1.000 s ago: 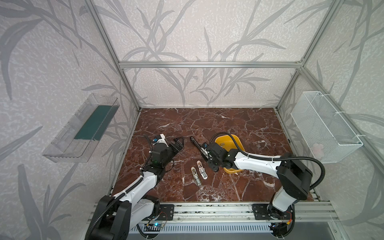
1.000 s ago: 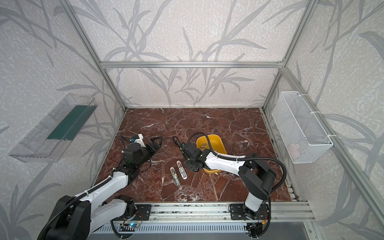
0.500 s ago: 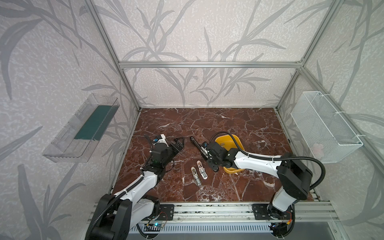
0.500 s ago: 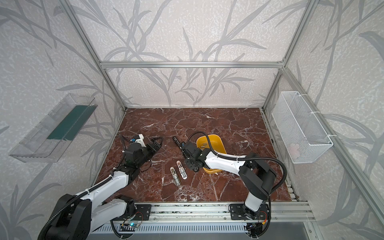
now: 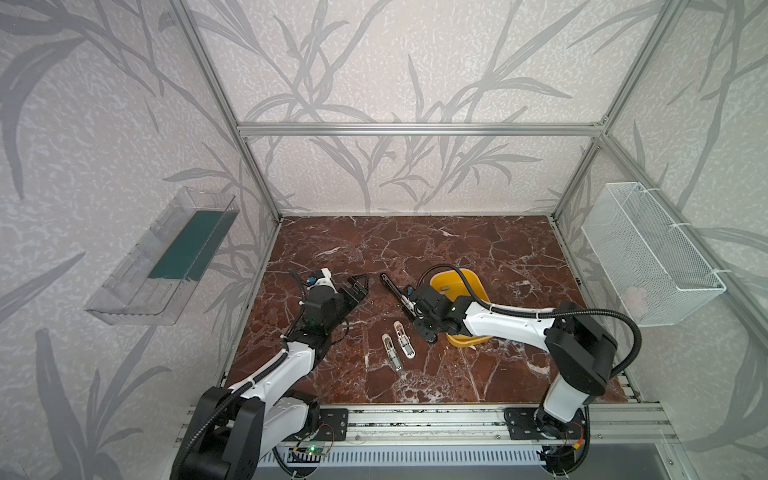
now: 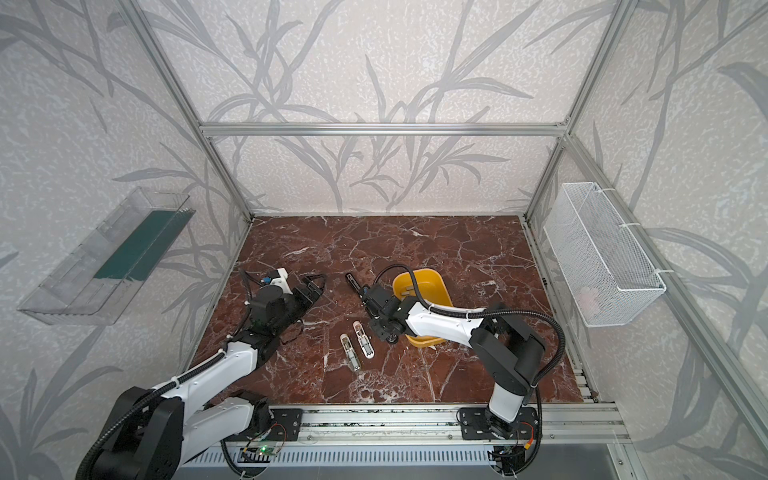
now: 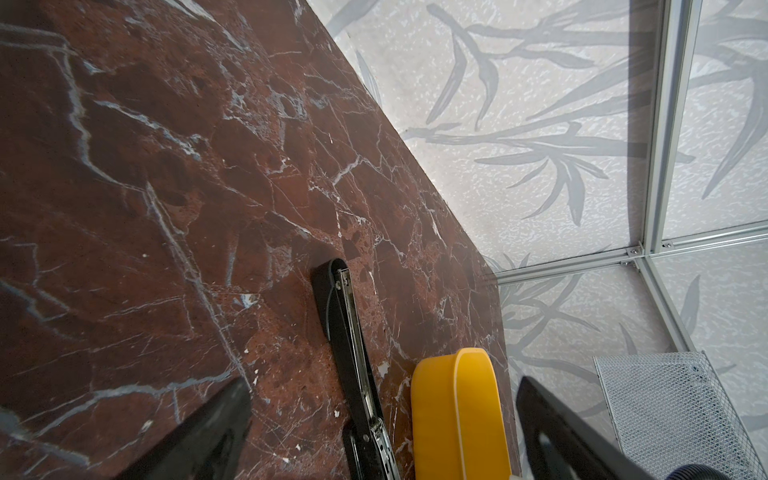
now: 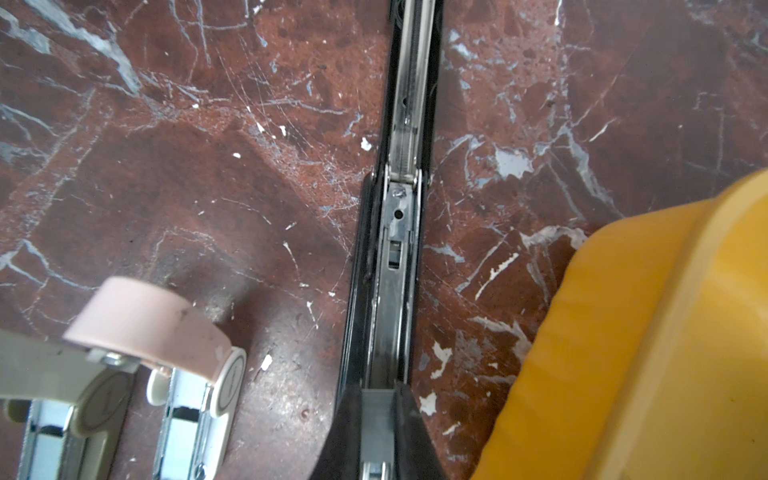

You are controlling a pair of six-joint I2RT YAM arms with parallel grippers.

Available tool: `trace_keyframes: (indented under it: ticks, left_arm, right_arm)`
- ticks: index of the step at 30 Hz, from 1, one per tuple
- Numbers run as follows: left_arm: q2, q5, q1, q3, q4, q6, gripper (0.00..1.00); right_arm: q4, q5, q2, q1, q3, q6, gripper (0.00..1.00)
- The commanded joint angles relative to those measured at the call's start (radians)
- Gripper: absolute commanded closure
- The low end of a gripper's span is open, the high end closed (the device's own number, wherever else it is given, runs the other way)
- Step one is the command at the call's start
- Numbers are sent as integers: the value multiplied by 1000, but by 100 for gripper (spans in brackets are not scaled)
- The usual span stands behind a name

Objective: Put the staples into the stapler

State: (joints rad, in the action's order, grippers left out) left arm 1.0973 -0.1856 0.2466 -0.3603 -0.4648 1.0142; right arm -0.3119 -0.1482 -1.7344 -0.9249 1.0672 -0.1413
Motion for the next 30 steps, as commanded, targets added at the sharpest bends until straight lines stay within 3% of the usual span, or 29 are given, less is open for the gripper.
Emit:
trace_keyframes:
  ticks: [1,12,30]
  left_arm:
    - [6,-4,0,-31,-28,11,1]
    - [6,-6,0,-31,-28,12,1]
    - [7,-6,1,-31,-28,15,1]
  right_arm:
    - [-15,-7,-2,6,24,7,100]
    - [28,1,73,6,-20,14,100]
    - [-11,-8,-8,9,25,13,100]
